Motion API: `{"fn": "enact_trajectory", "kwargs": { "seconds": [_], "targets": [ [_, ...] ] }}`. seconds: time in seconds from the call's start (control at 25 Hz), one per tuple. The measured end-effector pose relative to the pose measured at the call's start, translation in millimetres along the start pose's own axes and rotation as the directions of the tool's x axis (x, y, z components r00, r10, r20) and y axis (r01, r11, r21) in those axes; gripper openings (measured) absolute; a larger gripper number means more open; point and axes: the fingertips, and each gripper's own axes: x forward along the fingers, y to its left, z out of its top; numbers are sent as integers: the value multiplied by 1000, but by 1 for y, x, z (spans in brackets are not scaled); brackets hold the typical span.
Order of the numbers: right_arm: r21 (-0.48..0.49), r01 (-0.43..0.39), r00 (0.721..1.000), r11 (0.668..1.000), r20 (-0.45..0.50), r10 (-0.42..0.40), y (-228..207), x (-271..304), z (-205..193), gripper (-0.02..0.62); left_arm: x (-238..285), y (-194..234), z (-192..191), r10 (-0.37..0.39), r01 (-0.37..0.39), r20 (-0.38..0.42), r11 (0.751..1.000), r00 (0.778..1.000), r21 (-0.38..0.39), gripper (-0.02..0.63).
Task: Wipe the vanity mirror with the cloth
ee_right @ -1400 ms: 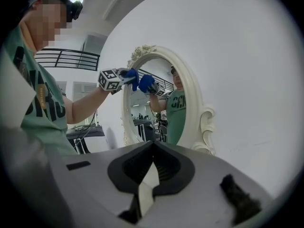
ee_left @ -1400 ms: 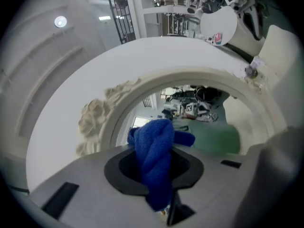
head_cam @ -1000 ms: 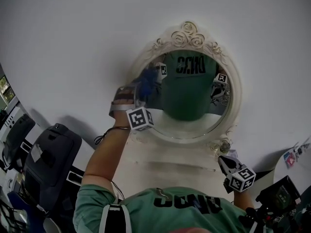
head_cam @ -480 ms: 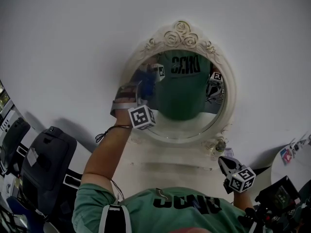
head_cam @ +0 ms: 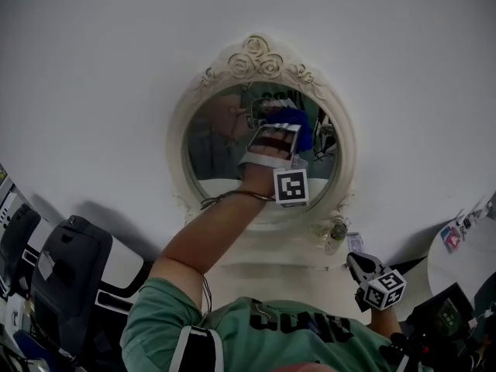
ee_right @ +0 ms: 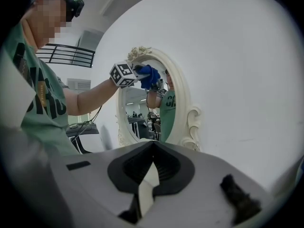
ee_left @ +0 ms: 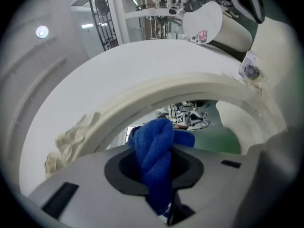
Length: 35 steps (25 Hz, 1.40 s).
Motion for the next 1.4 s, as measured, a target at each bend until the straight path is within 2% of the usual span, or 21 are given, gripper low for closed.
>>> {"fn": "enact_trajectory", "kwargs": {
  "seconds": [0.12, 0.2, 0.36, 0.52, 0.64, 0.8, 0.92, 1.0, 1.12, 1.4],
  "targets": [
    [18, 30, 999, 999, 13, -30, -9, -13, -5, 12, 18, -6, 51, -8, 7, 49, 1000, 999, 22, 94],
    [32, 47, 999, 998, 22, -48, -14, -20, -8, 12, 23, -9, 65, -7, 6, 47, 1000, 999, 22, 94],
    [40, 59, 998, 997, 19, -59, -20, -27, -11, 12, 23, -7, 66, -3, 3, 75, 1000, 997, 5, 94],
    [22, 25, 999, 999, 28, -25, -8, -14, -2, 12, 4, -3, 54, -21, 24, 101, 999, 995, -27, 94],
    [-4, -18, 1000, 1000, 21, 18, 4, 2, 6, 12, -24, 3, 7, 4, 1, 66, 998, 998, -68, 94],
    [-24, -57, 998, 998, 5, 57, 16, 21, 11, 12, -63, 1, -107, 34, -43, -99, 995, 995, -88, 94],
    [-38, -82, 997, 996, -14, 81, 25, 32, 13, 12, -90, -13, -194, 8, -32, -255, 995, 967, -92, 94],
    [-51, -97, 995, 994, -21, 96, 31, 39, 15, 12, -103, -23, -234, -13, -16, -330, 996, 944, -86, 94],
    [-67, -119, 993, 991, -26, 118, 41, 50, 21, 12, -112, -33, -264, -27, 2, -377, 998, 926, -67, 94],
    [-80, -119, 993, 990, -31, 117, 48, 54, 22, 12, -98, -43, -272, -34, 18, -387, 999, 921, -45, 95]
  ]
}}
